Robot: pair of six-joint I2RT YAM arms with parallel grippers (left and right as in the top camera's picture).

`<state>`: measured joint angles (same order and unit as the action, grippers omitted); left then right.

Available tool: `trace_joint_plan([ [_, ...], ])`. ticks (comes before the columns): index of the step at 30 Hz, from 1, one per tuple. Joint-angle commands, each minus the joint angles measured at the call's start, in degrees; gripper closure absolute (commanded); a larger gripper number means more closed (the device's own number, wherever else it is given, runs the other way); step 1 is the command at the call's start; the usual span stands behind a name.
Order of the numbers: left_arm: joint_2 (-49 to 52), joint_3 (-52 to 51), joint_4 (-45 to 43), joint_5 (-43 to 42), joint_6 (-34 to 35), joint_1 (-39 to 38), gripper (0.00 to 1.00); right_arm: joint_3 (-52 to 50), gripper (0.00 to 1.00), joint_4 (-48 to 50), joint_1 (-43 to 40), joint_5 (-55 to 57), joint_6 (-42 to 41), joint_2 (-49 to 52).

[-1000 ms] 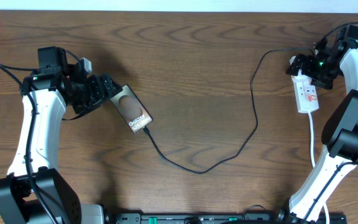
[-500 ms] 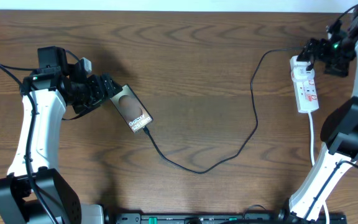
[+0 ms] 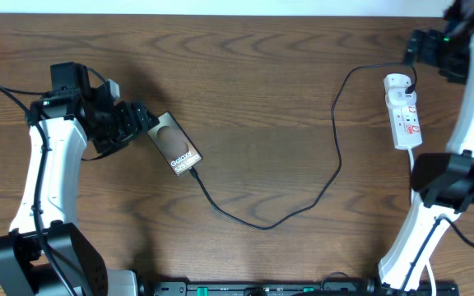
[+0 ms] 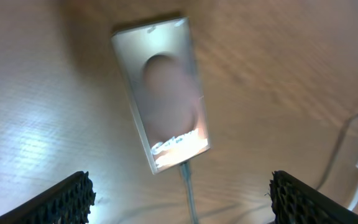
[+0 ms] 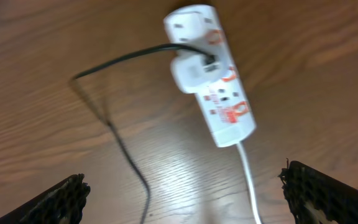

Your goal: Plug charger to phone and switch on socket

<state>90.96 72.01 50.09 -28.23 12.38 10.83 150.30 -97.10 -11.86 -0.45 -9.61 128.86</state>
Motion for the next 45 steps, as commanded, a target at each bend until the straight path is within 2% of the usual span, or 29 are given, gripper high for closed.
trace_joint_plan([
  [1,-3.2,4.7,4.2,9.3,-0.1,0.3,0.15,1.2,0.01,-0.2,7.1,3.8,-3.5,-7.4],
  [11,-16.6,7.4,6.8,12.5,-0.1,0.3,0.14,1.2,0.01,-0.2,22.0,5.1,-3.6,-13.9],
  [16,-20.8,7.4,6.9,12.7,-0.1,0.3,0.14,1.1,0.01,-0.2,25.8,5.0,-3.4,-13.9],
  [45,-21.0,7.3,6.9,12.7,-0.1,0.3,0.14,1.1,0.01,0.0,27.4,5.0,-3.5,-13.9],
])
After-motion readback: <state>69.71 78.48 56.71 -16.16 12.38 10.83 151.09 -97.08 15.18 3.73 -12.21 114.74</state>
